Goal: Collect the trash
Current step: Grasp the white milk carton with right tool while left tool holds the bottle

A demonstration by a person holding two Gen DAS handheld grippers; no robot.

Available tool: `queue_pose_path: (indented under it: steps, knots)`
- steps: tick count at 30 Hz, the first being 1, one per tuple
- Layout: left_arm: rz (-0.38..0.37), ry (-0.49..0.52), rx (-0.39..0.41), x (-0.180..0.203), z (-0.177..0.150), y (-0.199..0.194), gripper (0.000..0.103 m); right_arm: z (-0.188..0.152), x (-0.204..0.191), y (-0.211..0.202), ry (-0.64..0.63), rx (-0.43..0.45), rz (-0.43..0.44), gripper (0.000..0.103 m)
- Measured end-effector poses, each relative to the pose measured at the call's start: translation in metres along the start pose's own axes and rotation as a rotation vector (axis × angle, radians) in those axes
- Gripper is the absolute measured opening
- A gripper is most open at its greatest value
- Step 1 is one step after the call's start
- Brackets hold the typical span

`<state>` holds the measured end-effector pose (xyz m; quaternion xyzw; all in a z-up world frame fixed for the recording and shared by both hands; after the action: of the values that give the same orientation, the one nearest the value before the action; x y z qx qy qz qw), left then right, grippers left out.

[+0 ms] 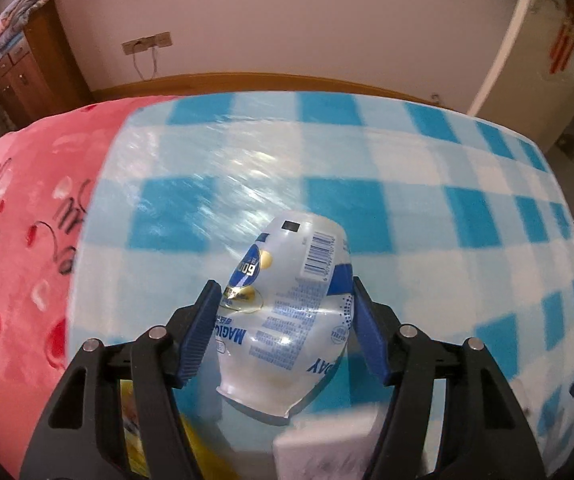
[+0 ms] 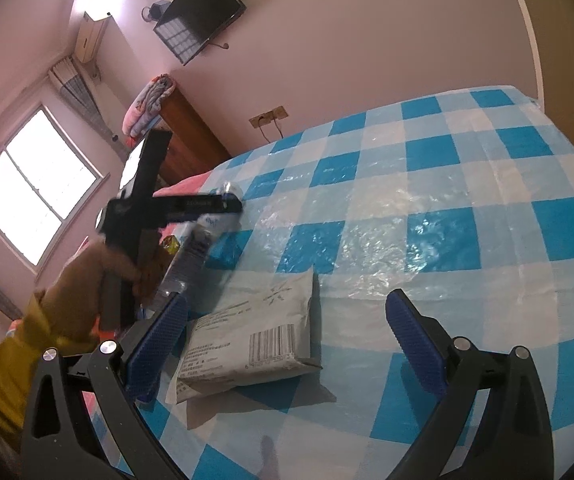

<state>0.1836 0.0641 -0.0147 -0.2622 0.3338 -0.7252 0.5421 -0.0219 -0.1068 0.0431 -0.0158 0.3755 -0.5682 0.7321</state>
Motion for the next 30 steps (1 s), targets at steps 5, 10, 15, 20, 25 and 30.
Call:
queue_pose_path:
  steps: [5, 10, 15, 20, 25, 30]
  knots:
    - [-0.064, -0.022, 0.018, 0.034, -0.022, -0.019, 0.065, 0.003, 0.002, -0.009, -0.002, 0.021, -0.007, 0.098]
    - [-0.104, -0.057, 0.037, 0.056, -0.038, -0.035, 0.065, 0.005, 0.007, -0.017, 0.016, 0.029, -0.004, 0.098]
    - [-0.135, -0.085, 0.072, 0.075, -0.051, -0.050, 0.065, 0.006, 0.009, -0.022, 0.014, 0.032, -0.012, 0.098]
    - [-0.116, -0.099, 0.133, 0.081, -0.054, -0.067, 0.065, -0.003, 0.016, -0.019, 0.014, -0.007, -0.059, 0.098]
    - [-0.093, -0.131, 0.173, 0.066, -0.052, -0.085, 0.065, -0.012, 0.025, -0.013, 0.010, -0.046, -0.110, 0.098]
    - [-0.075, -0.156, 0.199, 0.050, -0.056, -0.105, 0.065, -0.021, 0.017, -0.008, -0.026, -0.075, -0.112, 0.087]
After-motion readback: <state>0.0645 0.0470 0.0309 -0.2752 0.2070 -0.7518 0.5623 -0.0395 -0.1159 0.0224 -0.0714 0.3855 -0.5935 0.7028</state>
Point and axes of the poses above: each gripper's, at about its wrist camera, not at the fingertips, and y roughly the way its jaws point, x to its right, z to its top, the point moved 5 cm from there along y, roughly the way its jaws point, and after that the axes turned 12 degrees about x, right-handed, at the moved point
